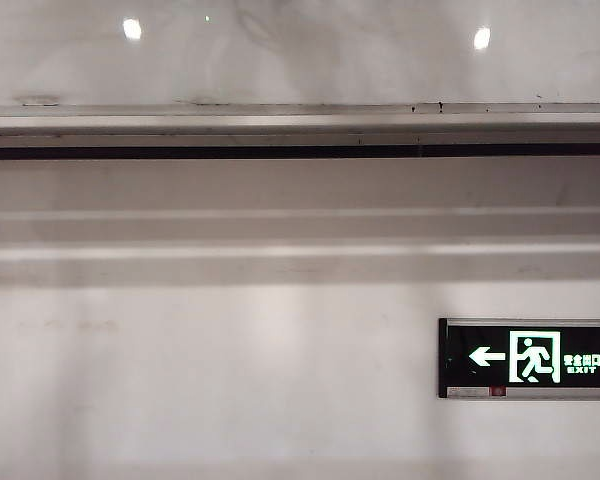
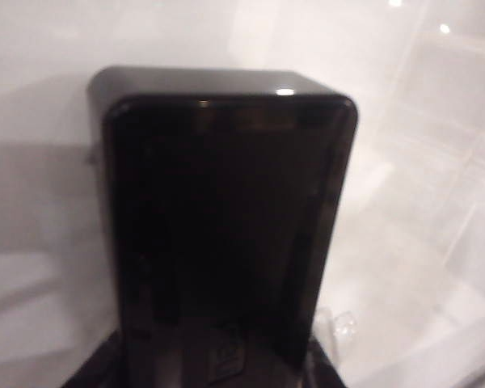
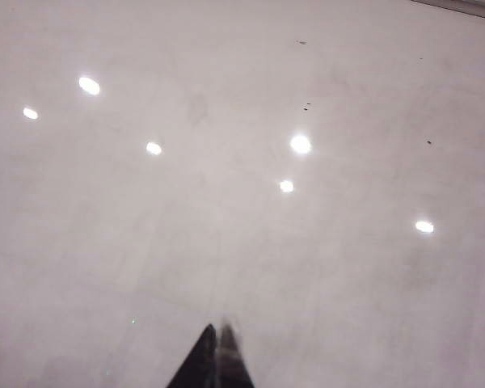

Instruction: Wipe the whiteboard clean using the black magnetic whiteboard eraser attached to the whiteboard.

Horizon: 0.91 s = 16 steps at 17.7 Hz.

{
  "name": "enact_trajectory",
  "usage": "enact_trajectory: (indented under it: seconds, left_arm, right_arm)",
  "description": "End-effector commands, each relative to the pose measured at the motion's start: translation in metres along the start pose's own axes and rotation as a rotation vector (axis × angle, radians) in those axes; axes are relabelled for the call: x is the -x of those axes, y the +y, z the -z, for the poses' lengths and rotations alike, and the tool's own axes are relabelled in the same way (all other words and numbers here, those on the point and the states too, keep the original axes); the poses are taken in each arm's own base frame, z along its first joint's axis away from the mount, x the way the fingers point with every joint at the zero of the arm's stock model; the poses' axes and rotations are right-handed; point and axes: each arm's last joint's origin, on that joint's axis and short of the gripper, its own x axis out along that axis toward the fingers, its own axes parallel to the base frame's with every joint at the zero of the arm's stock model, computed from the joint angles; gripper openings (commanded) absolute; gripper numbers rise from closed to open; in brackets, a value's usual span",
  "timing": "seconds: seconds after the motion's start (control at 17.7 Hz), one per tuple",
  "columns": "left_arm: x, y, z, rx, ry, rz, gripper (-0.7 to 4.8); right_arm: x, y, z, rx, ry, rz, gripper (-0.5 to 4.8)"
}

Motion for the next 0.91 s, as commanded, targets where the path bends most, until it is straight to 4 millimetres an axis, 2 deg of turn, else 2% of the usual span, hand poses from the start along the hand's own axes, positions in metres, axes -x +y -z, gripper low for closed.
enact_trajectory:
  seconds: [0.06,0.11,0.23,0.28,0.34,0.4,0.57,0.79,0.85,0.91]
  left_arm:
    - [0.007,0.017,-0.011,0.053,-0.037,-0.017,1.1]
    - [0.009,0.025,-0.014,0.057,-0.038,-0.027,1.1]
    - [0.009,0.028,-0.015,0.051,-0.057,-0.059,1.14]
    - [0.01,0.028,-0.017,0.039,-0.071,-0.067,1.4]
    - [0.01,0.028,-0.018,0.037,-0.09,-0.066,2.27]
    - [0.009,0.027,-0.019,0.037,-0.105,-0.076,2.41]
    - [0.009,0.023,-0.019,0.043,-0.124,-0.139,2.41]
    - [0.008,0.019,-0.019,0.048,-0.128,-0.129,2.49]
    - [0.008,0.019,-0.019,0.048,-0.129,-0.127,2.79]
    - [0.008,0.018,-0.019,0.048,-0.132,-0.126,3.49]
  right_arm:
    - [0.002,-0.004,-0.003,-0.013,-0.013,0.009,-0.05]
    - [0.002,-0.003,-0.003,-0.013,-0.012,0.009,-0.05]
    - [0.002,-0.003,-0.003,-0.024,-0.013,0.009,-0.05]
    - [0.002,-0.003,-0.003,-0.032,-0.012,0.008,-0.05]
    - [0.002,-0.003,-0.003,-0.032,-0.012,0.008,-0.05]
    - [0.002,-0.003,-0.003,-0.031,-0.012,0.008,-0.05]
    - [0.002,-0.003,-0.004,-0.033,-0.013,0.006,-0.05]
    - [0.005,0.002,-0.008,-0.054,-0.018,-0.019,-0.05]
    - [0.005,0.002,-0.007,-0.052,-0.016,-0.02,-0.05]
    - [0.005,0.002,-0.007,-0.052,-0.016,-0.02,-0.05]
